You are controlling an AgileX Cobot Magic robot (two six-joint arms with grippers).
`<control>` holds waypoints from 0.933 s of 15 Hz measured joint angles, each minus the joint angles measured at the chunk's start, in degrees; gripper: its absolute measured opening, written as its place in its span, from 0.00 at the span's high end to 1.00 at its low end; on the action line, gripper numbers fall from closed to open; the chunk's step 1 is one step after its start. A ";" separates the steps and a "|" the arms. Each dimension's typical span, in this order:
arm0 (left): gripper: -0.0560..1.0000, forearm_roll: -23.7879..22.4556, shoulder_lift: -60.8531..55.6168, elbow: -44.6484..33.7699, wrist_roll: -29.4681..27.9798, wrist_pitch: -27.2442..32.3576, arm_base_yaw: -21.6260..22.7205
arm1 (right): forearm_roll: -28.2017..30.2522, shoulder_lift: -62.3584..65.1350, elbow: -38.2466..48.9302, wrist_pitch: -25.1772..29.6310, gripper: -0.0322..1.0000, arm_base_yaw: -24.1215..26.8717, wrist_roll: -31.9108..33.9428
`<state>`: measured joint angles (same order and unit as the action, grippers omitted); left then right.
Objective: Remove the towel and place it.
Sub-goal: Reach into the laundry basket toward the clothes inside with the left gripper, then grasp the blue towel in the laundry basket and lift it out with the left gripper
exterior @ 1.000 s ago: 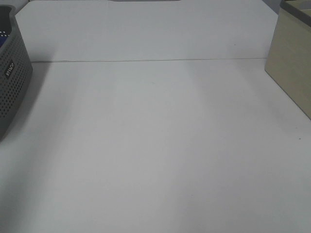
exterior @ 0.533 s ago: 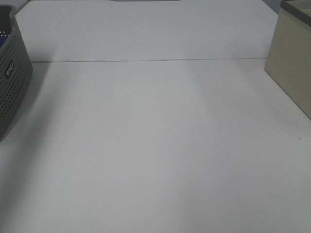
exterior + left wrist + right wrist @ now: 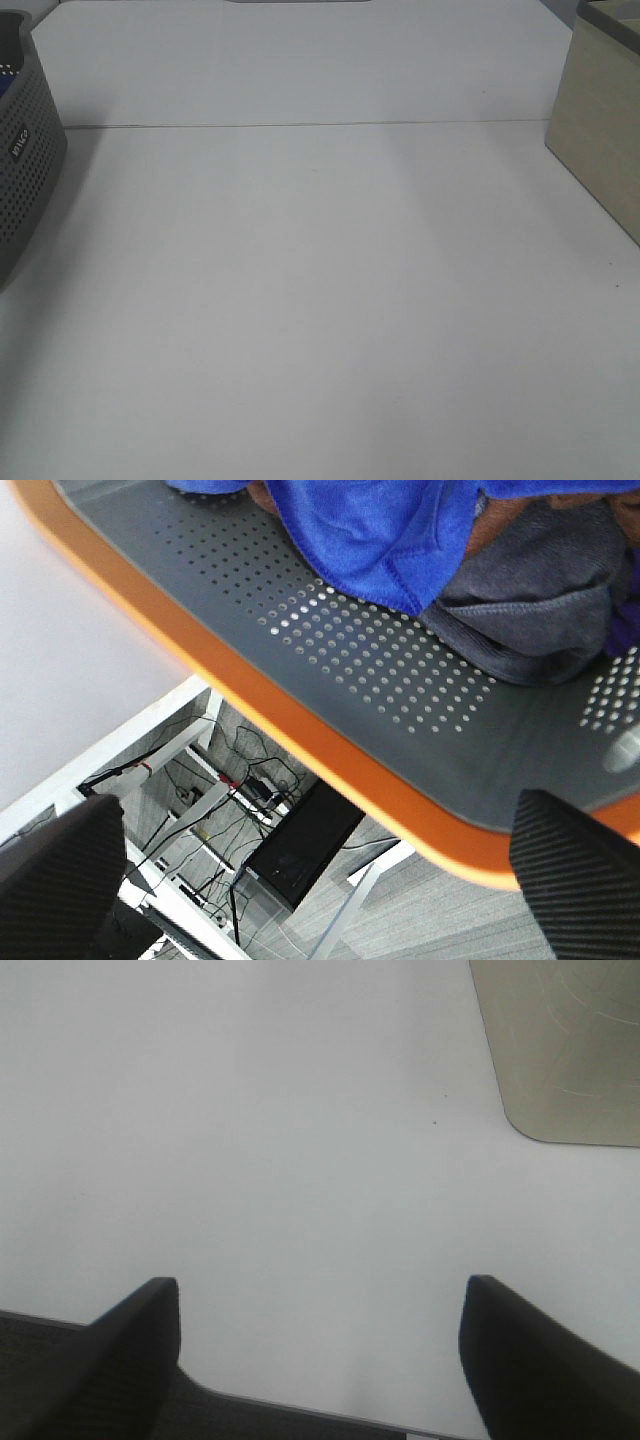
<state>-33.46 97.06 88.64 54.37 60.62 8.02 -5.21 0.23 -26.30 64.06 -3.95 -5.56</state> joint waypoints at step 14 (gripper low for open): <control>0.01 -0.52 22.00 0.06 6.07 -15.01 1.89 | 0.00 0.00 0.00 0.00 0.23 0.00 0.00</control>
<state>-33.98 119.06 88.69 60.45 45.61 9.91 -5.21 0.23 -26.30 64.06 -3.95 -5.56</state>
